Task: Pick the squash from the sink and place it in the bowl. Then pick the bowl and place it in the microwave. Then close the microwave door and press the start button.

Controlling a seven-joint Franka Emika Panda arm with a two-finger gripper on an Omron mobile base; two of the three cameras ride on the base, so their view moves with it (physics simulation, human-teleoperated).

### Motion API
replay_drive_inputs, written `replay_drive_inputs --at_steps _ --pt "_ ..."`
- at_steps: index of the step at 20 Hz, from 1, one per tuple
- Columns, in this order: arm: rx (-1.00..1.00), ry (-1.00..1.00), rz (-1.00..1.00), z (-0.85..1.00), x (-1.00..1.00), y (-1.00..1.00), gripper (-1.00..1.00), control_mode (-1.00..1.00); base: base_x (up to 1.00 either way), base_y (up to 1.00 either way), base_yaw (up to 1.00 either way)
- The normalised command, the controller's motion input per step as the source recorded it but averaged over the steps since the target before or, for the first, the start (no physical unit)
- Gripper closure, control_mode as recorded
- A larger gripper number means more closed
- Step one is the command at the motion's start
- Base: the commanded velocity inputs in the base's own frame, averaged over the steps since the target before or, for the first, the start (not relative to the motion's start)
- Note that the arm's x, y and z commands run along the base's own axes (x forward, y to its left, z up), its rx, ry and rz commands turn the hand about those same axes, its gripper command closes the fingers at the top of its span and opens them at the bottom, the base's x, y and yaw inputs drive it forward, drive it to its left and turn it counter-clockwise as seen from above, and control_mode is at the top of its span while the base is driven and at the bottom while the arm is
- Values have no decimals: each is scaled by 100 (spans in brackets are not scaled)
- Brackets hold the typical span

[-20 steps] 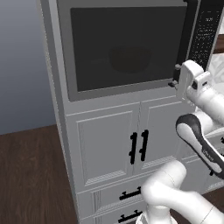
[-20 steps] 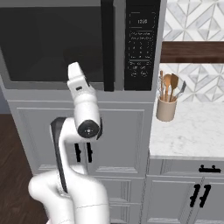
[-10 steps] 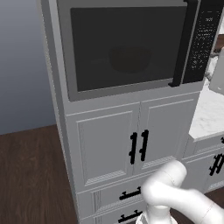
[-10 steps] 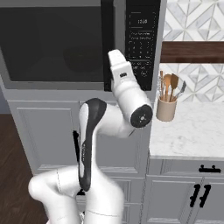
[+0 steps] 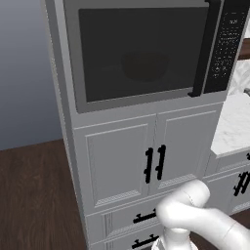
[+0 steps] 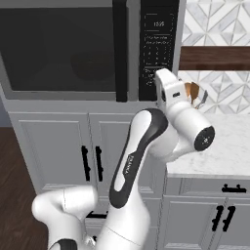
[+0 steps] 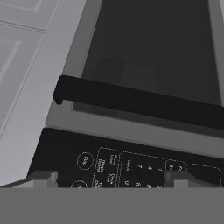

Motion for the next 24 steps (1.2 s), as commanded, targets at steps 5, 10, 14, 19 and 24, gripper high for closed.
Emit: replay_drive_inputs --at_steps 5,10,14,19,24 --pt "4 -5 -7 -10 44 6 100 -100 0 0 0" --pt "4 0 -9 -7 50 0 100 -100 0 0 0" --pt "6 0 -4 0 40 -2 100 -100 0 0 0" --pt "5 1 -3 -5 41 0 100 -100 0 0 0" --pt "7 0 0 -2 29 -6 100 -100 0 0 0"
